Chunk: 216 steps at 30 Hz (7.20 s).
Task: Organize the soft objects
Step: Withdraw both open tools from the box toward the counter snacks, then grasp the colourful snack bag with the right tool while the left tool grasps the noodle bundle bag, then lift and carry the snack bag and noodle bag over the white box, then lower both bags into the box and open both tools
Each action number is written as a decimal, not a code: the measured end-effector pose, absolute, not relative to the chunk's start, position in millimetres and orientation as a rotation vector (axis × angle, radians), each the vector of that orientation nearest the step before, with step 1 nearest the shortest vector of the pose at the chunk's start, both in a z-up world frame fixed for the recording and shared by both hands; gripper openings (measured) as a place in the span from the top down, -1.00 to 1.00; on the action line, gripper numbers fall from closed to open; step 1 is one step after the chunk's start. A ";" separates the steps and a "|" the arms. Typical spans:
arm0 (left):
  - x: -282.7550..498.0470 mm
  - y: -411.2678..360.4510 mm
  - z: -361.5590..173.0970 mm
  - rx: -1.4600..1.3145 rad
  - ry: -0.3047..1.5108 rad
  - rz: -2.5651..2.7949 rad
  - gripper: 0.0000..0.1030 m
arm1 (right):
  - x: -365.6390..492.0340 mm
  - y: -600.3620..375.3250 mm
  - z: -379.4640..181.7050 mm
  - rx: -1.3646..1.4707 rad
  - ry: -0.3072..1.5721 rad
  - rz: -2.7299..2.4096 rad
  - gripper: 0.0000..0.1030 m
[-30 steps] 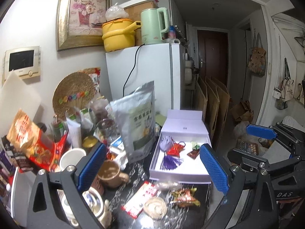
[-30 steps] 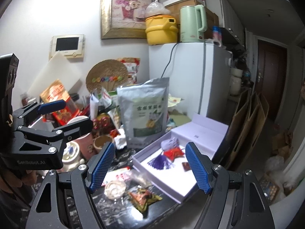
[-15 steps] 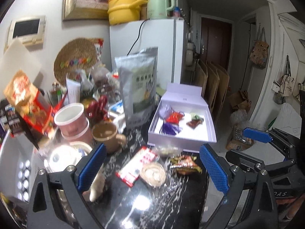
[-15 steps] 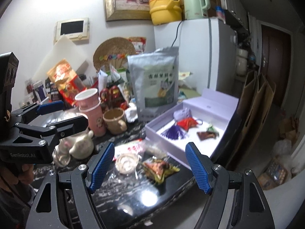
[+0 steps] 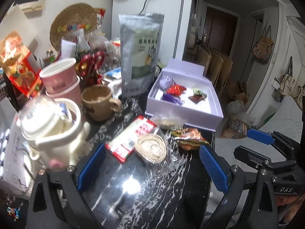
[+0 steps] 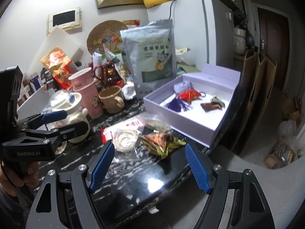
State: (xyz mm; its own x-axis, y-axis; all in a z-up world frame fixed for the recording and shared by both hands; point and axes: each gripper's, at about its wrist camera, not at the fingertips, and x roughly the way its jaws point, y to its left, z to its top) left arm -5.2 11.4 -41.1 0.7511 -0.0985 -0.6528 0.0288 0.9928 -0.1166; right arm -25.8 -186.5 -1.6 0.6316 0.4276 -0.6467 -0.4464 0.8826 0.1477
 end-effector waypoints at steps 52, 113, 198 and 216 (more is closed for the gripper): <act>99.3 -7.4 -143.9 -0.008 0.926 -0.014 -0.23 | 43.4 -193.7 -82.8 -0.013 0.921 0.489 -0.51; 1.9 1.7 -92.5 -0.147 0.814 -0.076 0.10 | 32.5 -166.3 -98.7 -0.071 0.923 0.584 -0.04; 293.1 -109.8 17.5 0.029 0.605 -0.190 0.10 | 260.0 -261.7 51.2 -0.036 0.691 0.396 -0.04; 321.5 -95.6 -65.8 0.029 0.871 -0.160 0.10 | 285.6 -237.7 -30.9 -0.098 0.915 0.386 -0.04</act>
